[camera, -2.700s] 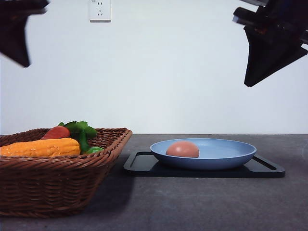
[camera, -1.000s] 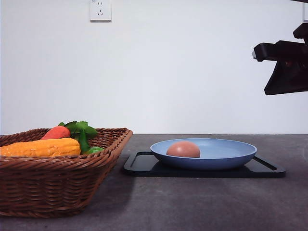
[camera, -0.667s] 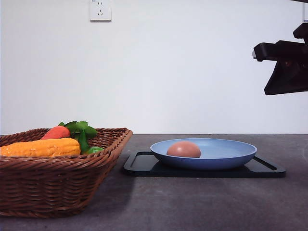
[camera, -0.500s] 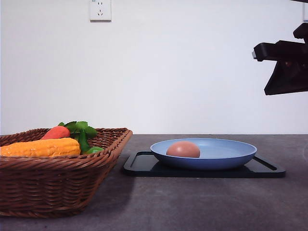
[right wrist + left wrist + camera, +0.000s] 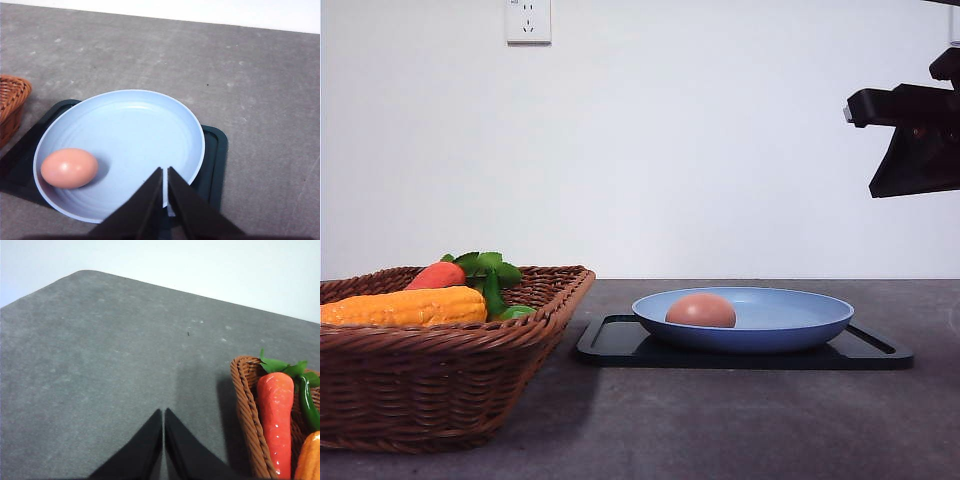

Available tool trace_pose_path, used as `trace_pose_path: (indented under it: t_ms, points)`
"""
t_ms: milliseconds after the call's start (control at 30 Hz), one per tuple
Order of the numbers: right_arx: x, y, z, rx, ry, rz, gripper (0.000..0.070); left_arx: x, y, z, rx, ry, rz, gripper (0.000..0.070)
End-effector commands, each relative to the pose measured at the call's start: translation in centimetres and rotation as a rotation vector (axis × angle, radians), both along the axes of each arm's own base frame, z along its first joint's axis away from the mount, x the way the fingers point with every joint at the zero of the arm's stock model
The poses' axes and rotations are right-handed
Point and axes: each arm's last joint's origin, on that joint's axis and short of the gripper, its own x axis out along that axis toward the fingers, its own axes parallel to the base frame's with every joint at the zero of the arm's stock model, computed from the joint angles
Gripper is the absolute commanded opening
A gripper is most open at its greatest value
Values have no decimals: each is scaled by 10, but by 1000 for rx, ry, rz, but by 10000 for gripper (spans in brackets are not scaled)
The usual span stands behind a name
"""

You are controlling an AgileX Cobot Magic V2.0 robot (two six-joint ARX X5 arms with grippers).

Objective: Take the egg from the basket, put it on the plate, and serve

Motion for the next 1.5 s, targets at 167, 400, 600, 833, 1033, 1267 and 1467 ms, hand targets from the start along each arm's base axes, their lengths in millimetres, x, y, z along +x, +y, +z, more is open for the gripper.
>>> trace_pose_path:
  t_ms: [167,400,600,833,1033,1267,1467]
  points:
    - [0,2,2,14,-6,3,0,1,0,-9,-12,35,5,0]
    - [0,2,2,14,-6,3,0,1,0,-9,-12,35,5,0]
    - [0,2,2,13,-6,4,0,1,0,-9,-12,35,5,0]
    - [-13,-15,17,-21,-133,-57,0,1,0,-9,-12,35,5,0]
    - [-28,-43,18,24,-252,-174,0,1,0,-9,-12,36,5,0]
    - [-43,-67,-5,63,-331,-207,0,1,0,-9,-12,36,5,0]
    - [-51,-76,-23,106,-373,-190,0,1,0,-9,-12,36,5,0]
